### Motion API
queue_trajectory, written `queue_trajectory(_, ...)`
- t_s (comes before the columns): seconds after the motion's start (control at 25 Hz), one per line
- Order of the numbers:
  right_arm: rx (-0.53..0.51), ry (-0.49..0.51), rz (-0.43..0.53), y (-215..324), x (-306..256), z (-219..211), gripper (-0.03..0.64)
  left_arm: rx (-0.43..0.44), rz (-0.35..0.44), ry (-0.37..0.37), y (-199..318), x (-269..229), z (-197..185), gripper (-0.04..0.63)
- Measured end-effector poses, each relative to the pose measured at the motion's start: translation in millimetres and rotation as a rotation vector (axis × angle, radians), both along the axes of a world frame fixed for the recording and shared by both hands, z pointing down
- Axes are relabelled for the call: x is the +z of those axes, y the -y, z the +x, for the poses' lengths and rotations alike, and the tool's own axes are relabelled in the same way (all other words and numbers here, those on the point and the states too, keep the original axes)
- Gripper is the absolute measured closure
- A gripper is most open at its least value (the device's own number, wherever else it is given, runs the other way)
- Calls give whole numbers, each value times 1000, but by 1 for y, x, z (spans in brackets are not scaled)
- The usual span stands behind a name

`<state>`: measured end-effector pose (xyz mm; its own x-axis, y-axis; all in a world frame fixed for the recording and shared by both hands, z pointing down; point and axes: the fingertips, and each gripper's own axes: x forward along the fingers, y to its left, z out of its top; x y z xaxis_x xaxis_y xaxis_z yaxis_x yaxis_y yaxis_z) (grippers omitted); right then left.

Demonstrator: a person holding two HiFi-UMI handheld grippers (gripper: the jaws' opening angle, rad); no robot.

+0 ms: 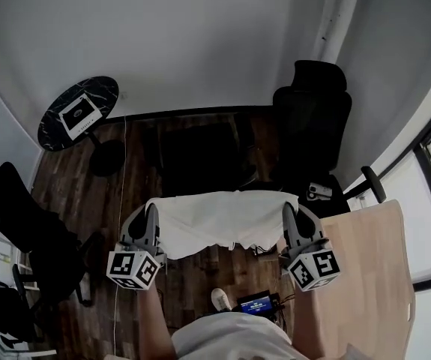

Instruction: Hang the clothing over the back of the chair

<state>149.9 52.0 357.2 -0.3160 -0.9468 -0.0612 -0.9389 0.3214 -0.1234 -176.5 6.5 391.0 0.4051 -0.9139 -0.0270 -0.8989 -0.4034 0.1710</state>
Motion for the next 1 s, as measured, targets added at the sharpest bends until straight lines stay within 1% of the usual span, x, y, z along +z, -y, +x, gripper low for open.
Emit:
queue_trajectory(0.08, 15, -4, -4, 8, 0, 1, 597, 16, 2, 0, 13, -1, 1, 565)
queue_trajectory(0.24, 23, -11, 15, 23, -11, 6, 597, 19, 19, -28, 34, -5, 2, 565)
queue_trajectory(0.48, 30, 8, 24, 37, -11, 9, 597, 34, 24, -27, 47, -1, 5, 565)
queue_trajectory(0.64, -2, 18, 48, 47, -12, 7, 597, 30, 25, -17, 55, 0, 6, 565)
queue_trajectory(0.88, -4, 19, 44, 53, -12, 12, 597, 23, 32, 6, 60, -2, 8, 565)
queue_trajectory(1.0, -14, 10, 51, 60, -15, 11, 597, 9, 38, 17, 65, -5, 3, 565)
